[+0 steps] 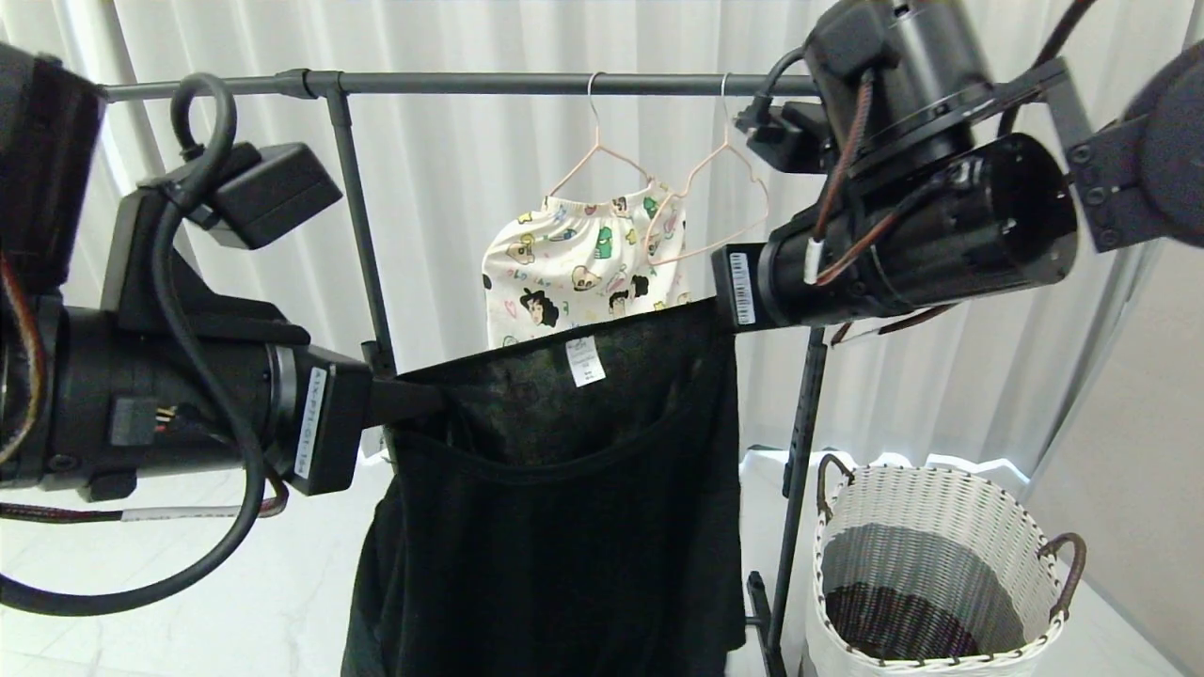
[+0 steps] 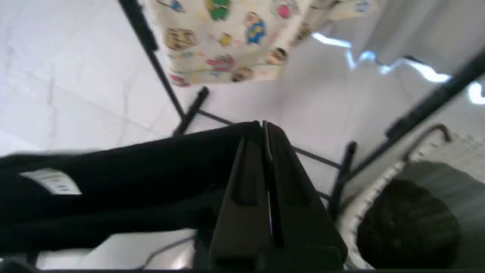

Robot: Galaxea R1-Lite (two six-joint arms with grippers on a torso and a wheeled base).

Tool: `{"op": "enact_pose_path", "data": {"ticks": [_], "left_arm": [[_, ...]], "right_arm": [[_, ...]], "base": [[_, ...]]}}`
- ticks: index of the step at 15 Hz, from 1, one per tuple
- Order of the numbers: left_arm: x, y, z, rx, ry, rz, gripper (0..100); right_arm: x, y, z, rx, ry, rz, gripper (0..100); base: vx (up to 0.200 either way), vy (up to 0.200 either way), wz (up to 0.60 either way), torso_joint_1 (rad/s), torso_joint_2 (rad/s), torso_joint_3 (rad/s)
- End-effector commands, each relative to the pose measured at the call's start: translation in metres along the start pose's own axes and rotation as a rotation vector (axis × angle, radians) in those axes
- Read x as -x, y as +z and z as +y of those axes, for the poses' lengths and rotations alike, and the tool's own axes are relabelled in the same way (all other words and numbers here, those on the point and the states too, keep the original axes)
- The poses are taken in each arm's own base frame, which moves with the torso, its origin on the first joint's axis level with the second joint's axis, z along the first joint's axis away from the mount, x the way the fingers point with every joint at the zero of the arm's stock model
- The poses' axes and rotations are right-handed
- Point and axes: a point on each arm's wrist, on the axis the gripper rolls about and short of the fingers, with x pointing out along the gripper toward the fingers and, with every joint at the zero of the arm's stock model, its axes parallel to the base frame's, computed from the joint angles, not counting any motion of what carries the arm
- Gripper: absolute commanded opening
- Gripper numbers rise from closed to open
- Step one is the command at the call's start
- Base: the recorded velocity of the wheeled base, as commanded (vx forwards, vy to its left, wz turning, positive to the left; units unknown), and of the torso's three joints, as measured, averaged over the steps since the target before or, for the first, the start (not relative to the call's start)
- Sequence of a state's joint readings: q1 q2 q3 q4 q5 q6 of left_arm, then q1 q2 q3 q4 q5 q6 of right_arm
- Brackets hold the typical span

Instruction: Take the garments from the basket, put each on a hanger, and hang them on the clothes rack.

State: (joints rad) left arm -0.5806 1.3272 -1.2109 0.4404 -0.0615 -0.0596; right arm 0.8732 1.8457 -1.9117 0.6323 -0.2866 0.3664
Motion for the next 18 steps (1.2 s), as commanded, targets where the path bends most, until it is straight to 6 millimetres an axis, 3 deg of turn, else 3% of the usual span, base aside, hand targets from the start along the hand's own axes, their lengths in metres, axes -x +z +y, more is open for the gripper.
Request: {"op": "enact_pose_path", "data": {"ticks": [1, 3, 6, 8, 11, 13, 15, 18], "left_arm": [[-0.022, 0.017, -0.007, -0.076, 0.043, 0.007, 0], [-0.041, 0.033, -0.005, -0.105, 0.207, -0.005, 0], [-0.032, 0.052, -0.011, -0.103, 0.141, -0.084, 0], [-0.024, 0.053, -0.015, -0.113, 0.107, -0.104, 0], [-0.026, 0.053, -0.027, -0.142, 0.058, -0.103, 0], [-0.040, 0.069, -0.033, -0.145, 0.012, -0.135, 0], [-0.061, 0.088, -0.037, -0.144, -0.006, -0.190, 0], [-0.078, 0.107, -0.054, -0.162, -0.071, -0.242, 0]], "right_arm": [[0.039, 0.006, -0.024, -0.011, -0.029, -0.028, 0], [0.052, 0.009, -0.038, 0.018, -0.048, -0.048, 0], [0.066, 0.023, -0.052, 0.167, -0.003, -0.110, 0], [0.077, 0.023, -0.054, 0.249, 0.037, -0.123, 0], [0.101, 0.017, -0.061, 0.239, 0.035, -0.095, 0], [0.130, 0.003, -0.065, 0.201, 0.085, -0.034, 0], [0.161, -0.022, -0.059, 0.233, 0.243, 0.021, 0], [0.171, -0.060, -0.043, 0.319, 0.396, 0.133, 0]], "base": [[0.000, 0.000, 0.00, 0.000, 0.00, 0.000], [0.000, 0.000, 0.00, 0.000, 0.00, 0.000], [0.000, 0.000, 0.00, 0.000, 0.00, 0.000], [0.000, 0.000, 0.00, 0.000, 0.00, 0.000], [0.000, 0.000, 0.00, 0.000, 0.00, 0.000], [0.000, 0.000, 0.00, 0.000, 0.00, 0.000], [0.000, 0.000, 0.00, 0.000, 0.00, 0.000], [0.000, 0.000, 0.00, 0.000, 0.00, 0.000]]}}
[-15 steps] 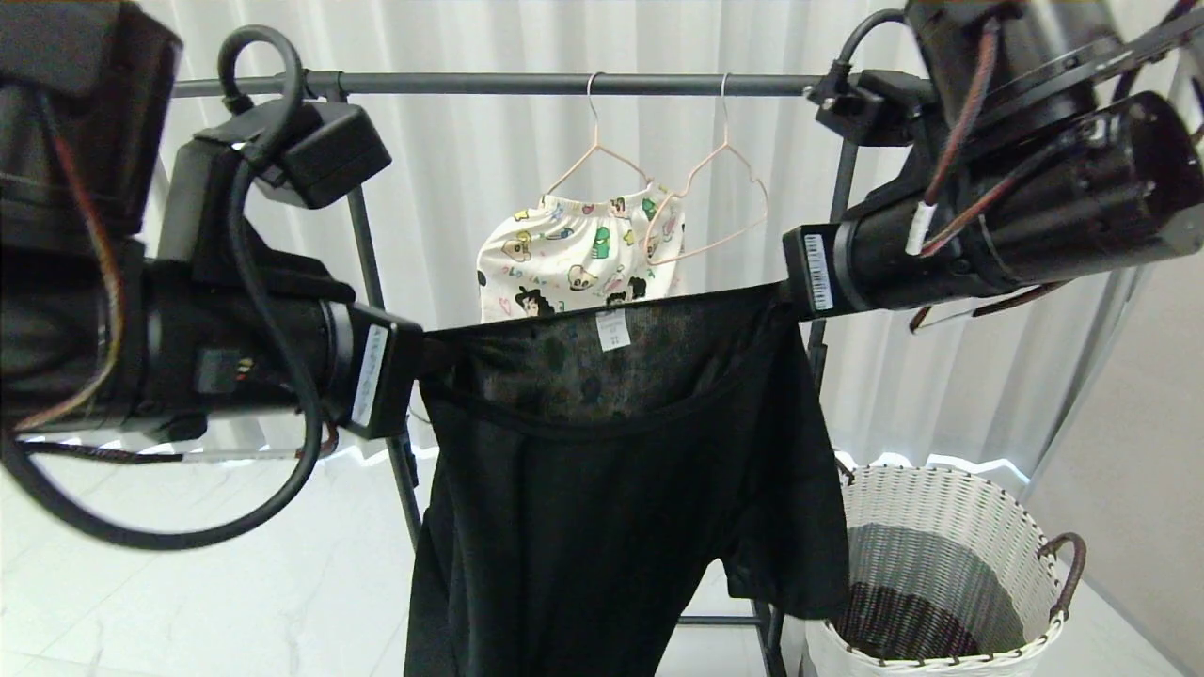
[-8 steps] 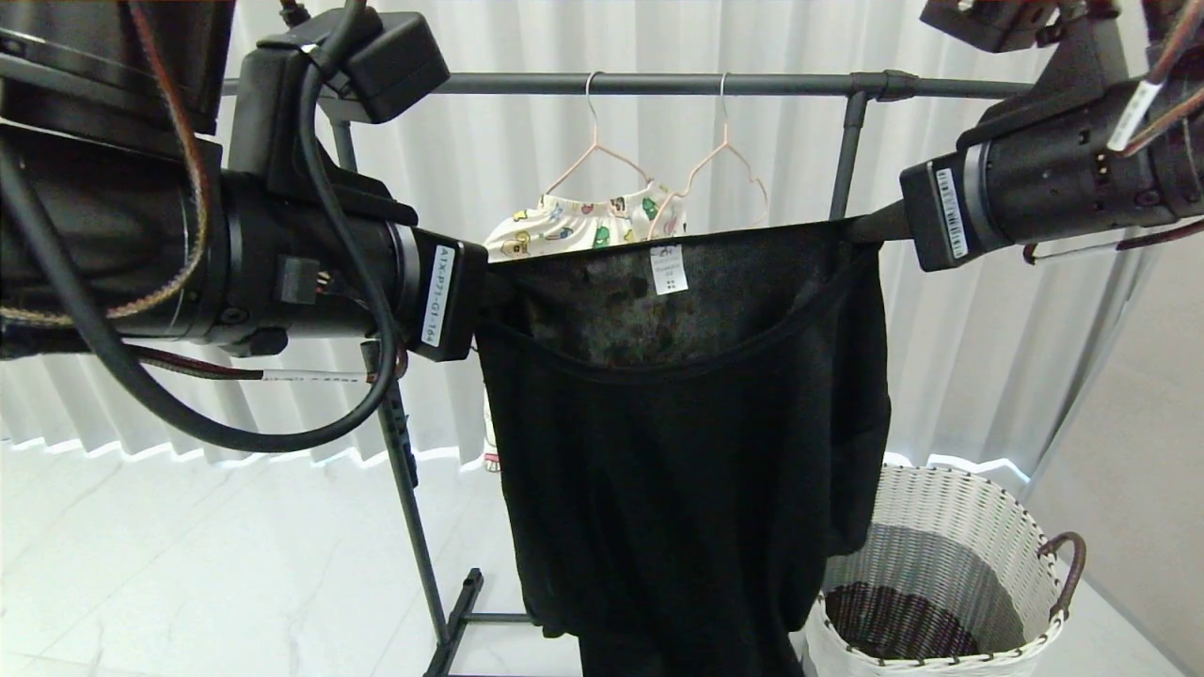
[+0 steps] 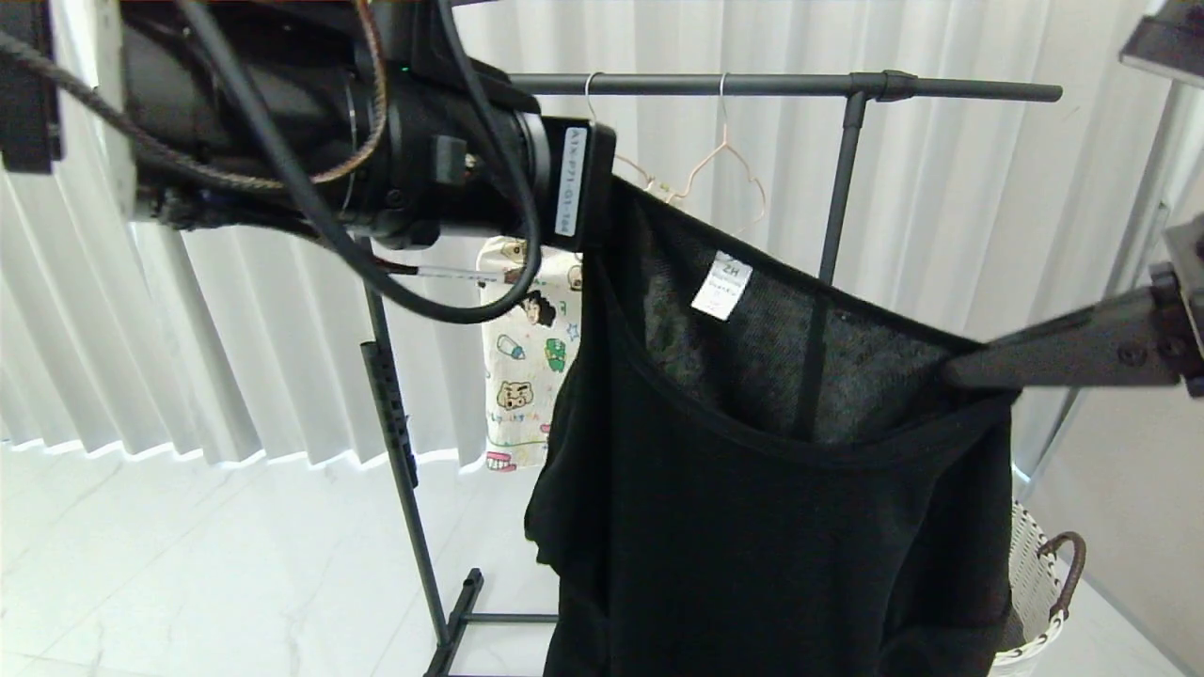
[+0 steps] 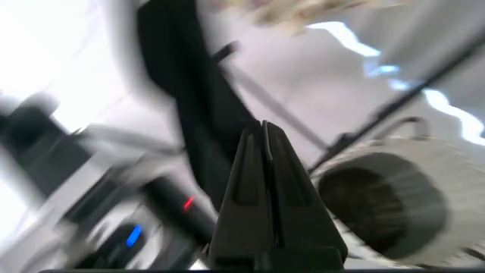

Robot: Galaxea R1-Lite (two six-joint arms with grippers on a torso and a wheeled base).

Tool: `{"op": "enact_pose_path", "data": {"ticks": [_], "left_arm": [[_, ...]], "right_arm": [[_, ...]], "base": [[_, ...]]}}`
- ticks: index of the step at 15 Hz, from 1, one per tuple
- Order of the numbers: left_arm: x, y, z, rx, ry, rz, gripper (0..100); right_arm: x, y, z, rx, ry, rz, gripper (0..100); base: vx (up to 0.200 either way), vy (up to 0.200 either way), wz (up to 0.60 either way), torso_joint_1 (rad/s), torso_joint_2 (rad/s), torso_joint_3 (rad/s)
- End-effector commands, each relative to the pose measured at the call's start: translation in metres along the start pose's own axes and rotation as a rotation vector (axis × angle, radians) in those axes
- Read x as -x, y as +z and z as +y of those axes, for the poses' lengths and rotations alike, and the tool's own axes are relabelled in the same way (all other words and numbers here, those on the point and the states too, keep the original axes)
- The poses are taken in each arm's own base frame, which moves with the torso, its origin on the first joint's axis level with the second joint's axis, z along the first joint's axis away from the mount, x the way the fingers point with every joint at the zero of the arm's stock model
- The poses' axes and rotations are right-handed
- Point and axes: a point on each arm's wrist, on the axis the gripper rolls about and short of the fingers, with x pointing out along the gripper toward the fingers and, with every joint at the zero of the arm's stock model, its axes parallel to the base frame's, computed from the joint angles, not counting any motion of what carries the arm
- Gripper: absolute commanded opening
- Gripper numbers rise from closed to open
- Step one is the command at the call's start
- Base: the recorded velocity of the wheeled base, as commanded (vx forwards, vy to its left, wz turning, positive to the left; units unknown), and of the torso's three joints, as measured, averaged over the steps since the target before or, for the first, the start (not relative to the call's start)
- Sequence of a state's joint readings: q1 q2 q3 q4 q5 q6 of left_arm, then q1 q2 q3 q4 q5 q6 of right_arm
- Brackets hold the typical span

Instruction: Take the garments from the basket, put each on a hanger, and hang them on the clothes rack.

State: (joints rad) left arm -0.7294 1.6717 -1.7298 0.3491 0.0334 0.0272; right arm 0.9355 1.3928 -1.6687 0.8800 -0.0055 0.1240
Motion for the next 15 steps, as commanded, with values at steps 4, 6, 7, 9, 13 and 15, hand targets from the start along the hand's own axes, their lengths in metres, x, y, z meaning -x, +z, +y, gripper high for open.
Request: {"op": "enact_pose_path", "data": {"ticks": [4, 6, 7, 9, 13, 15], "left_arm": [[-0.011, -0.003, -0.011, -0.011, -0.046, 0.023, 0], [0.015, -0.016, -0.006, -0.007, -0.034, 0.078, 0], [0.032, -0.023, -0.005, -0.003, -0.039, 0.101, 0], [0.063, -0.037, -0.004, 0.019, -0.041, 0.118, 0], [0.107, -0.057, -0.007, 0.019, -0.130, 0.125, 0], [0.118, -0.065, -0.019, -0.006, -0.209, 0.137, 0]], "right_arm": [[0.004, -0.017, 0.015, 0.030, 0.043, 0.005, 0], [-0.001, -0.010, -0.004, -0.032, -0.097, -0.030, 0], [-0.006, -0.001, -0.016, -0.070, -0.145, -0.092, 0], [-0.025, 0.021, -0.033, -0.097, -0.191, -0.220, 0], [-0.057, 0.043, -0.038, -0.061, -0.144, -0.273, 0], [-0.067, 0.051, -0.034, -0.050, -0.118, -0.293, 0]], "base": [[0.000, 0.000, 0.00, 0.000, 0.00, 0.000], [0.000, 0.000, 0.00, 0.000, 0.00, 0.000], [0.000, 0.000, 0.00, 0.000, 0.00, 0.000], [0.000, 0.000, 0.00, 0.000, 0.00, 0.000], [0.000, 0.000, 0.00, 0.000, 0.00, 0.000], [0.000, 0.000, 0.00, 0.000, 0.00, 0.000]]}}
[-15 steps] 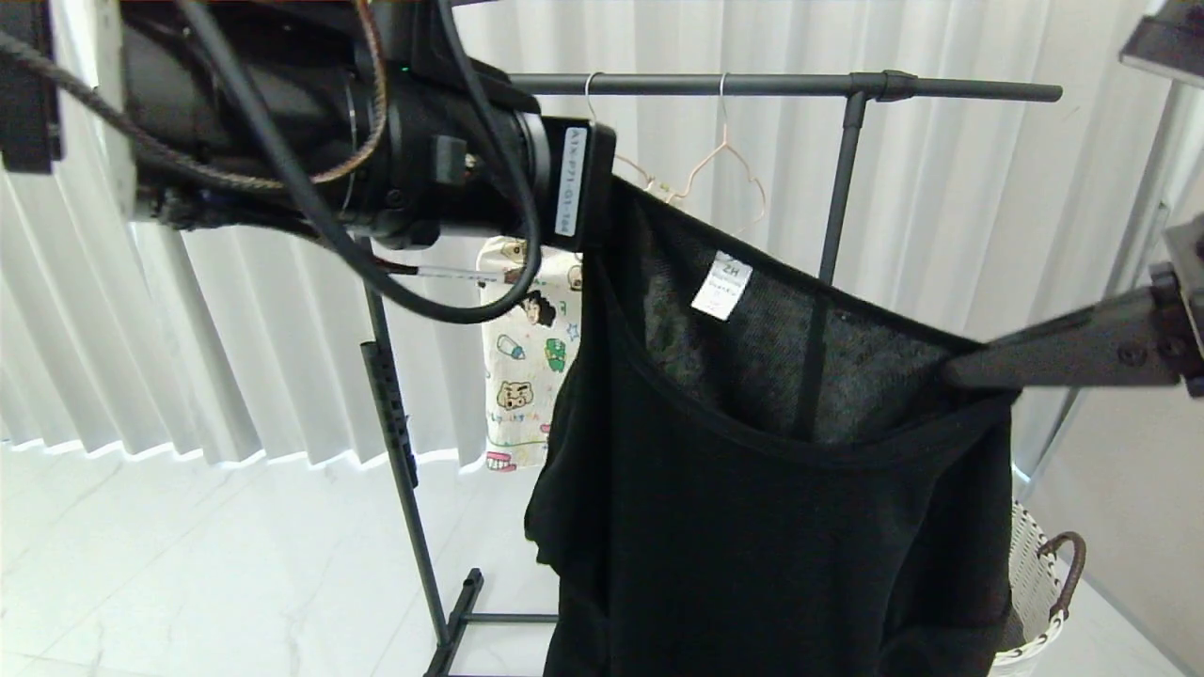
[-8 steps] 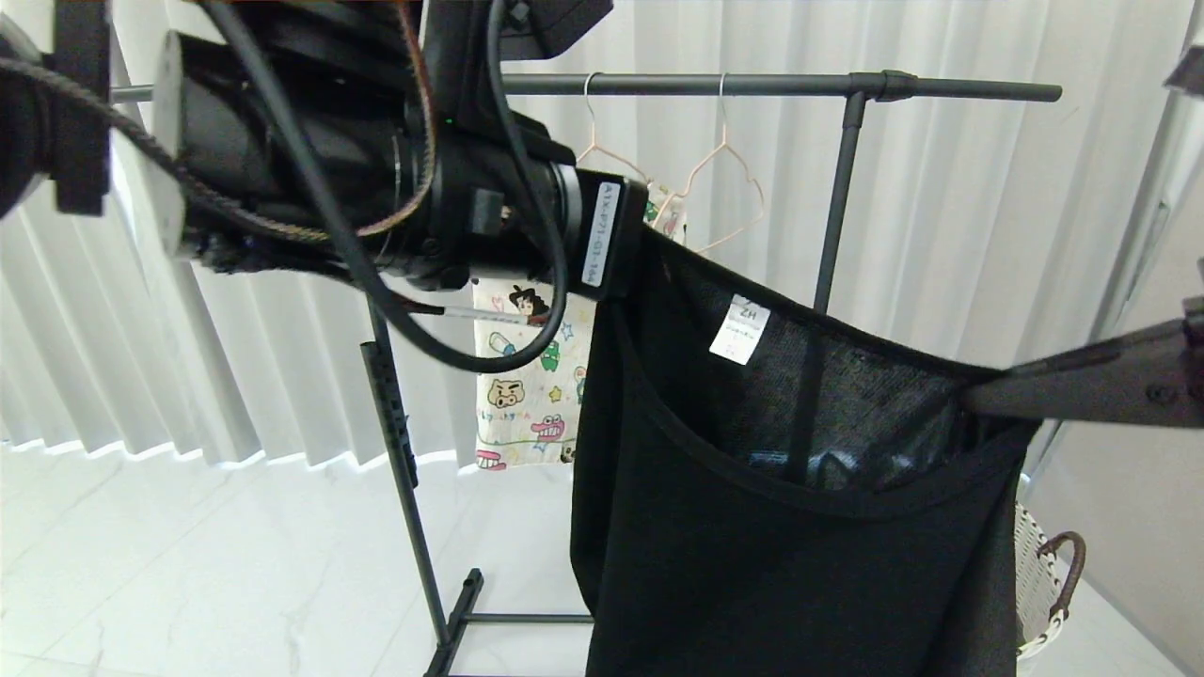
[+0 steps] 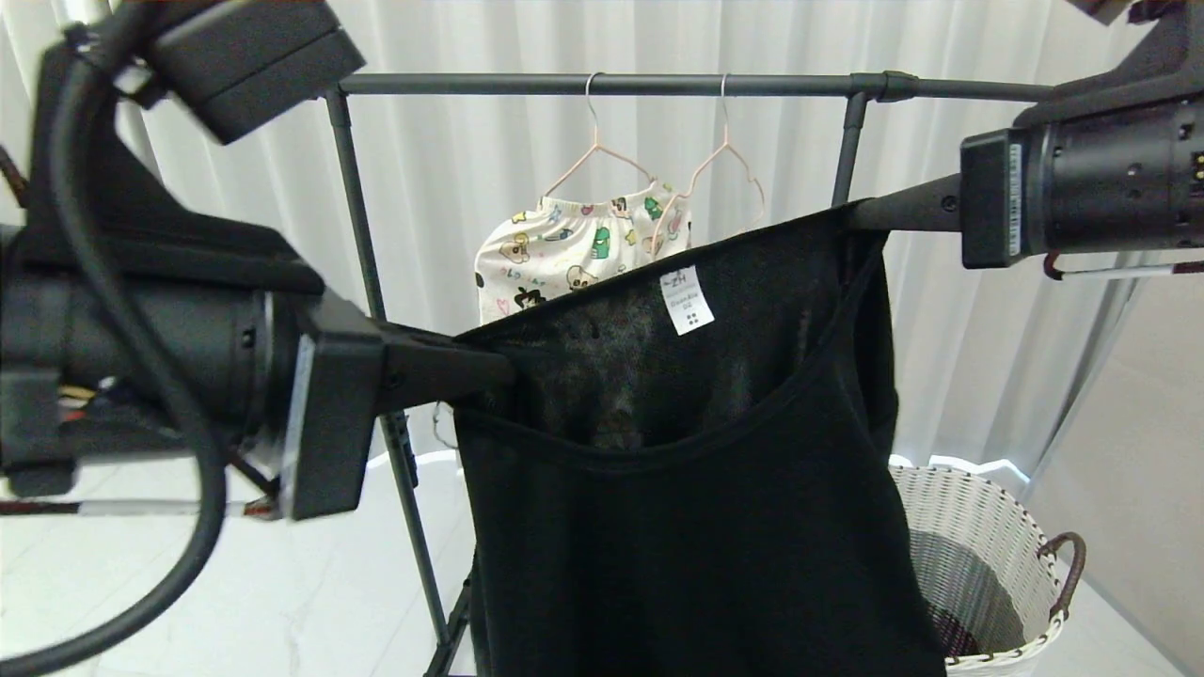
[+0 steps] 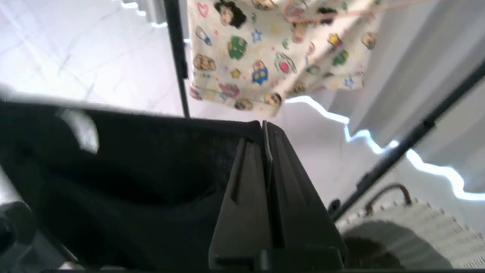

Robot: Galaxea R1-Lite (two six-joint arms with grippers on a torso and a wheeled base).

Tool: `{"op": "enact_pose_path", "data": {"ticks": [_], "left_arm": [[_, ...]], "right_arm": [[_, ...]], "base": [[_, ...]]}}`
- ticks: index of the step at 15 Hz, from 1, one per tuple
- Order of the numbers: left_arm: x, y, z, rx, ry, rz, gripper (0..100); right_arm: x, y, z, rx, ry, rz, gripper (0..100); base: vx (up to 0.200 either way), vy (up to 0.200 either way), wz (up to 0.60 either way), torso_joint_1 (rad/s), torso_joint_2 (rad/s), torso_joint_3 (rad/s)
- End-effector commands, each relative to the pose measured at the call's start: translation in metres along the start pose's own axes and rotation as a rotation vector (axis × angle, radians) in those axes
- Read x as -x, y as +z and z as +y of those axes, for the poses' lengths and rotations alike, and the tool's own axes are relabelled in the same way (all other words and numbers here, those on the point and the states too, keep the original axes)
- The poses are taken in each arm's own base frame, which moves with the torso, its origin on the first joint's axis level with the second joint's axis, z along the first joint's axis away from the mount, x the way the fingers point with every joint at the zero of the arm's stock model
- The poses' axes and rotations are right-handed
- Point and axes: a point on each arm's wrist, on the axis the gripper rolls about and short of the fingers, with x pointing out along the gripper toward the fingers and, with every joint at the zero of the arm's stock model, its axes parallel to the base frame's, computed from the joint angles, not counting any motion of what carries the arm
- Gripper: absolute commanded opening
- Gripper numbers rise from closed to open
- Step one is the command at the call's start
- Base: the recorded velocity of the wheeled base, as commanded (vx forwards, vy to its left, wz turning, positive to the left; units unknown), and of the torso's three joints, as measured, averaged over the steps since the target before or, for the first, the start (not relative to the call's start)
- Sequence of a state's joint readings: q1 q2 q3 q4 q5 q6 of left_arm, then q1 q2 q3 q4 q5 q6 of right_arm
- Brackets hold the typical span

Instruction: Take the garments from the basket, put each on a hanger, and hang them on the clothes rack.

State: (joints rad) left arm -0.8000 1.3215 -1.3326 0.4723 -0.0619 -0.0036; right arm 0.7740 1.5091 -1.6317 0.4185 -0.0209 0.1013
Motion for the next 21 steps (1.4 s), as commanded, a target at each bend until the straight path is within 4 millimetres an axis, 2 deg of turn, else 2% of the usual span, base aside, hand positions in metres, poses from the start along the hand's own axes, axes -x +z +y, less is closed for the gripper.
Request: {"op": "enact_pose_path", "data": {"ticks": [1, 5, 9, 14, 16, 18, 21], "left_arm": [[0.025, -0.013, -0.017, -0.042, -0.092, -0.022, 0], [0.025, -0.020, -0.034, -0.085, -0.178, -0.006, 0], [0.019, -0.020, -0.034, -0.086, -0.175, 0.011, 0], [0.015, -0.023, -0.023, -0.060, -0.100, 0.029, 0], [0.013, -0.021, -0.009, -0.026, -0.020, 0.022, 0], [0.009, -0.014, 0.004, 0.007, 0.049, 0.003, 0], [-0.004, -0.007, 0.011, 0.016, 0.074, -0.028, 0]], "right_arm": [[-0.026, 0.000, 0.005, 0.006, 0.017, 0.025, 0], [-0.030, -0.001, 0.009, 0.011, 0.026, 0.030, 0], [-0.027, 0.000, 0.008, 0.010, 0.021, 0.025, 0], [-0.027, -0.001, 0.008, 0.008, 0.022, 0.027, 0], [-0.013, -0.001, 0.008, 0.007, 0.021, 0.033, 0], [0.005, -0.012, 0.005, 0.005, 0.018, 0.090, 0], [0.033, -0.022, 0.004, 0.006, 0.020, 0.099, 0]], "base": [[0.000, 0.000, 0.00, 0.000, 0.00, 0.000], [0.000, 0.000, 0.00, 0.000, 0.00, 0.000], [0.000, 0.000, 0.00, 0.000, 0.00, 0.000], [0.000, 0.000, 0.00, 0.000, 0.00, 0.000], [0.000, 0.000, 0.00, 0.000, 0.00, 0.000], [0.000, 0.000, 0.00, 0.000, 0.00, 0.000], [0.000, 0.000, 0.00, 0.000, 0.00, 0.000]]}}
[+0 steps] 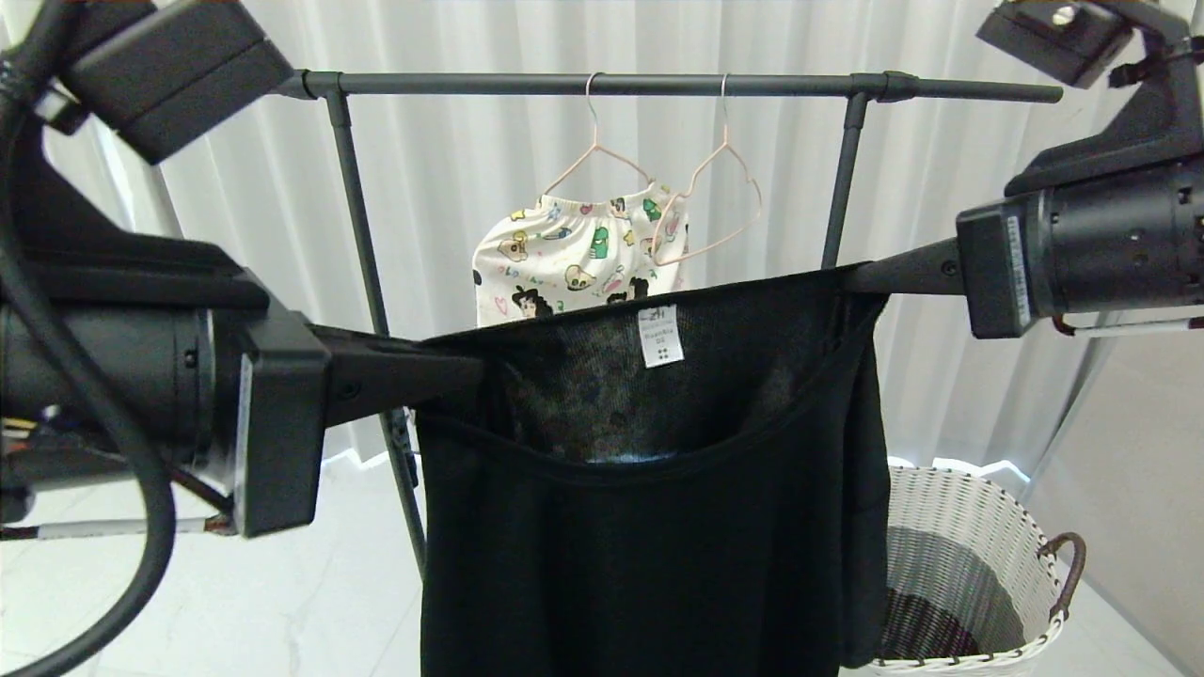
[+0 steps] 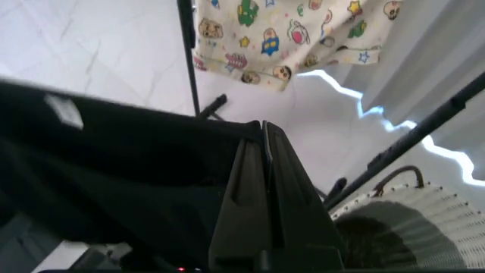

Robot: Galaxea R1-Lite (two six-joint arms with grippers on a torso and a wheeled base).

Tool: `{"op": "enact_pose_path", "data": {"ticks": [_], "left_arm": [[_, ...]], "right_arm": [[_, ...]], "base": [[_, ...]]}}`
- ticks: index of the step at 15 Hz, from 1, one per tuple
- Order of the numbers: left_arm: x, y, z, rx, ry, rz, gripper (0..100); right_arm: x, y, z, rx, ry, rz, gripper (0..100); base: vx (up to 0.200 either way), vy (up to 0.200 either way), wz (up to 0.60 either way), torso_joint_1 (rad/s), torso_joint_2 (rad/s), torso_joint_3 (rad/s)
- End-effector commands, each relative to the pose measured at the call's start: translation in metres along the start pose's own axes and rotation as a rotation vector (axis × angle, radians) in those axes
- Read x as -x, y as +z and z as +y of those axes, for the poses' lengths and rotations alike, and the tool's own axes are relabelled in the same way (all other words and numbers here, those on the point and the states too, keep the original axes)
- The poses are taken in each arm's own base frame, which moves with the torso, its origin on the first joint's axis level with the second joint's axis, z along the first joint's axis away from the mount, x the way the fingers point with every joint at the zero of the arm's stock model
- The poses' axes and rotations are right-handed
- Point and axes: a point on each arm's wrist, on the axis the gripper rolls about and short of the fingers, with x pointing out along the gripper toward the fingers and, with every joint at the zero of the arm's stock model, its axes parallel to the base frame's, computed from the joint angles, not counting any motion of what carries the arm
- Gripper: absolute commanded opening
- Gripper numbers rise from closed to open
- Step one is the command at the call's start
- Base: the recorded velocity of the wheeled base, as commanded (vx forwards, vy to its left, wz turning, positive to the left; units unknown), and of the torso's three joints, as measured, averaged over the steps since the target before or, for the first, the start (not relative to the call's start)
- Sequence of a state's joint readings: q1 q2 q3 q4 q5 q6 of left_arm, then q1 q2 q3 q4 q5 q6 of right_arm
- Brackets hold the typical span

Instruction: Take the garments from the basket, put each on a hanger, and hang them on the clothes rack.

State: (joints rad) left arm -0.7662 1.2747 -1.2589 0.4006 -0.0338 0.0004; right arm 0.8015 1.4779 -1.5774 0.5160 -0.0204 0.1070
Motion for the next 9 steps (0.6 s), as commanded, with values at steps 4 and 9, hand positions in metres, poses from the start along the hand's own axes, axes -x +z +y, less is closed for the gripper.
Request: {"op": "enact_pose_path", "data": {"ticks": [4, 9], "left_arm": [[-0.032, 0.017, 0.005, -0.021, 0.016, -0.014, 0], [-0.034, 0.019, 0.006, -0.021, 0.056, -0.017, 0]], "right_arm": [[0.046, -0.015, 0.008, 0.017, 0.049, 0.024, 0], [0.043, -0.019, 0.012, 0.028, 0.059, 0.042, 0]], "base": [[0.000, 0.000, 0.00, 0.000, 0.00, 0.000], [0.000, 0.000, 0.00, 0.000, 0.00, 0.000]]}}
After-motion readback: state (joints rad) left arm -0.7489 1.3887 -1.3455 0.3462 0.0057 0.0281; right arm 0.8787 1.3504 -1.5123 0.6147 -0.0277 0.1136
